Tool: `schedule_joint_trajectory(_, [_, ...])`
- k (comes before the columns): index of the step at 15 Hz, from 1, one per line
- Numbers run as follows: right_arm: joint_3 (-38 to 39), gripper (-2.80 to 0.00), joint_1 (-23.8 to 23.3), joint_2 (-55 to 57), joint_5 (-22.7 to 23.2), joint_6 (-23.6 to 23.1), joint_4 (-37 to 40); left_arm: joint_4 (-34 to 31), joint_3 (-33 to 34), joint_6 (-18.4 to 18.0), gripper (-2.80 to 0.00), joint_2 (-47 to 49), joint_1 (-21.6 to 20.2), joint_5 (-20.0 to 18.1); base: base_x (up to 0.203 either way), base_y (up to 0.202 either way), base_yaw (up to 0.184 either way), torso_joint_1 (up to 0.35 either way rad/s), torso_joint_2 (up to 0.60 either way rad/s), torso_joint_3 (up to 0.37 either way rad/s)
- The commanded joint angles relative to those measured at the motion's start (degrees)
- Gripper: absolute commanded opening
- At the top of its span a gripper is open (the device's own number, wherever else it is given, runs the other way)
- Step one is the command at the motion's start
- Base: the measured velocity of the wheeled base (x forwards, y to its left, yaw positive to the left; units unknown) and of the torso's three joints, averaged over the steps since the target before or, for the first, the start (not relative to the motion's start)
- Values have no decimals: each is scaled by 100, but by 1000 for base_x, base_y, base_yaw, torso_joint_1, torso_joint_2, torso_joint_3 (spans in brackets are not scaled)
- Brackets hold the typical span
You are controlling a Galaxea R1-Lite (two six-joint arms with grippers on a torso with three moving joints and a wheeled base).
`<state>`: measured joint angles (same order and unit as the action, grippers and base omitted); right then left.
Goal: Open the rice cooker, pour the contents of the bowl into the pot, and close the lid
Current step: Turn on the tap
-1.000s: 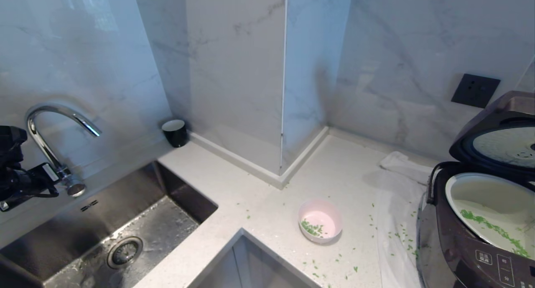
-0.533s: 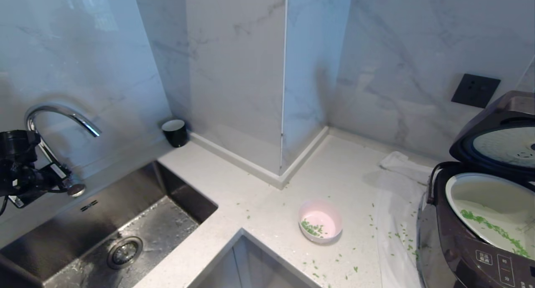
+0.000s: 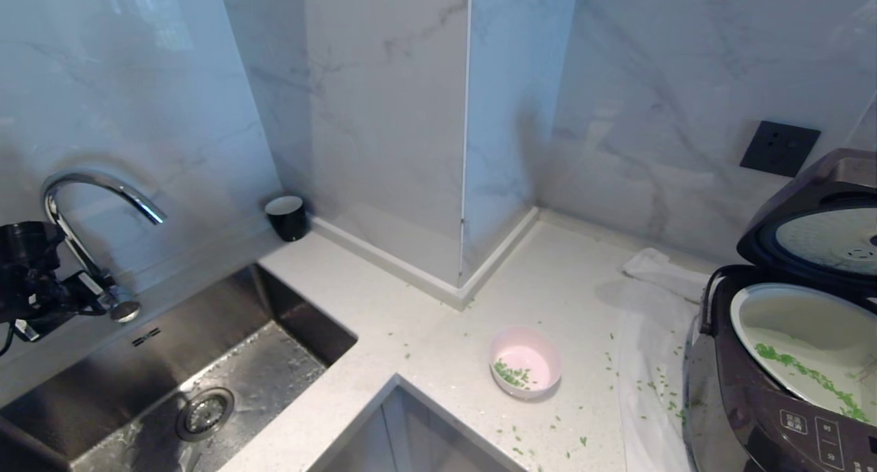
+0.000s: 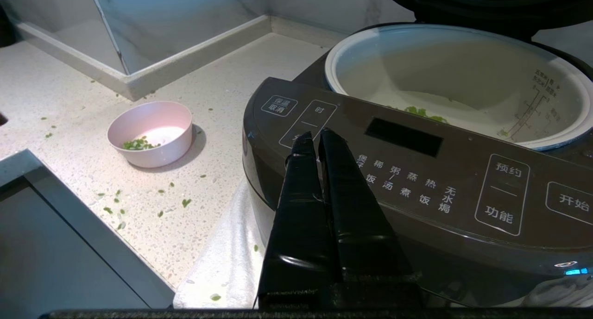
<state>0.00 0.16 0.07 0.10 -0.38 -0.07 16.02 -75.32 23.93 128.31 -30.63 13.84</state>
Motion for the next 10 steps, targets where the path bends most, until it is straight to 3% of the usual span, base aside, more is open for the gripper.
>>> schedule_joint_trajectory(1, [0, -280, 2, 1, -1, -4, -1, -19, -201, 22, 0, 188, -37, 5, 0, 0, 0, 0, 0, 0])
schedule_joint_trajectory(10, [0, -280, 2, 1, -1, -5, -1, -20, -633, 24, 0, 520, -259, 14, 0, 0, 0, 0, 0, 0])
